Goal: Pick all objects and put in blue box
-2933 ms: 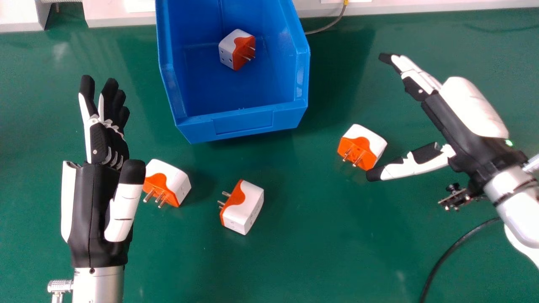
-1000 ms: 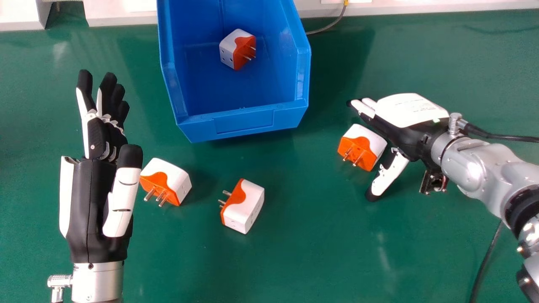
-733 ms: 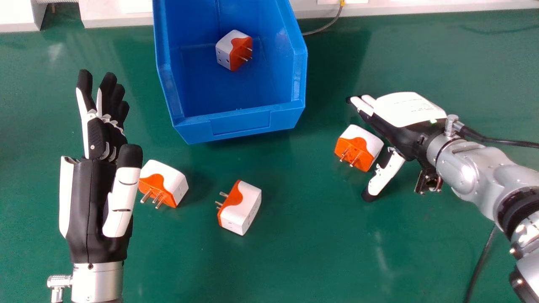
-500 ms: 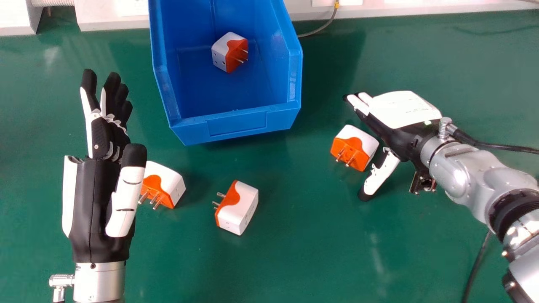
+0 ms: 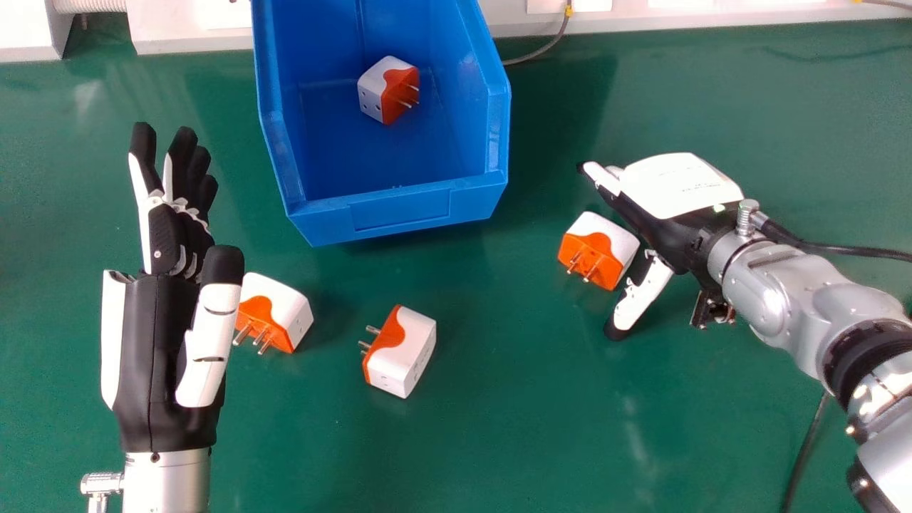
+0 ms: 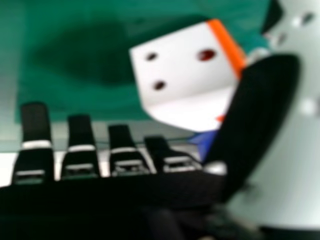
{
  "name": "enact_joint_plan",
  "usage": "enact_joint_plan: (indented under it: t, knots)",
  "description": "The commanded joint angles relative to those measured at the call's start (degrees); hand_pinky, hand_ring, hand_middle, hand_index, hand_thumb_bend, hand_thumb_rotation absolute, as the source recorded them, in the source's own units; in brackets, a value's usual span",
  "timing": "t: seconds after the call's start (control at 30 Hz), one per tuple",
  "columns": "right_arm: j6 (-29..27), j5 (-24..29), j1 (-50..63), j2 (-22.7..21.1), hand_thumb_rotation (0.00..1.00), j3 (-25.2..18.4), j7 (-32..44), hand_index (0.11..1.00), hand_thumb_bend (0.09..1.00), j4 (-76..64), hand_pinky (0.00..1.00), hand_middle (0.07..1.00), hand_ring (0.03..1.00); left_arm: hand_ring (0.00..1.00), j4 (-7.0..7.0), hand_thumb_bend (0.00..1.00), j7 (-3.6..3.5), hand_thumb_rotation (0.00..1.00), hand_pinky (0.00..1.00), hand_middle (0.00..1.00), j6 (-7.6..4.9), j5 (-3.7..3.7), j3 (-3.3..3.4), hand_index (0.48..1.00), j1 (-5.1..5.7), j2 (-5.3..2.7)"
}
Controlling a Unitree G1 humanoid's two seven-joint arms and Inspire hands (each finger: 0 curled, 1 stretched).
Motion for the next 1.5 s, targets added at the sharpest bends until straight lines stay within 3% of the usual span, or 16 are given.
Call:
enact_joint_plan:
  t: [0.0,0.4,0.43,0.57,1.1,1.47]
  knots:
    - [-0.32,-0.06,2.71,1.62,0.16,0.03,-0.91,0.831,0.963,0.95,0.59,0.791,0.716,1.0,-1.09,0.52,0.21,0.81,1.0,1.0,-0.68,0.86,-0.09,1.0,0.23,0.14]
    - [-4.04,0.68,2.34,0.57,0.02,-0.5,-2.83,0.646,0.843,1.22,0.47,0.604,0.539,1.0,-0.85,0.51,0.86,0.81,1.0,1.0,-0.59,1.6,-0.01,1.0,-0.2,0.32]
    - [-4.39,0.83,2.3,0.48,0.02,-0.72,-2.98,0.62,0.78,1.21,0.46,0.577,0.527,1.0,-0.89,0.51,0.87,0.81,1.0,1.0,-0.55,1.58,-0.03,1.0,-0.22,0.35]
    - [-6.04,1.12,2.31,-0.13,0.01,-1.29,-4.43,0.584,0.687,1.02,0.44,0.54,0.495,1.0,-0.6,0.51,1.02,0.81,1.0,1.0,-0.54,1.64,-0.04,1.0,-0.46,0.48]
    - [-8.2,1.21,0.76,-0.89,0.0,-2.04,-6.91,0.546,0.587,0.65,0.41,0.508,0.442,1.0,0.71,0.51,0.72,0.81,1.0,1.0,-1.25,1.25,0.02,1.0,-1.78,0.87]
    - [-9.6,2.59,0.49,-1.9,0.0,-3.72,-5.39,0.538,0.538,-0.56,0.38,0.495,0.407,1.0,1.51,0.5,0.06,0.81,1.0,1.0,-1.88,0.83,0.05,1.0,-1.88,0.93]
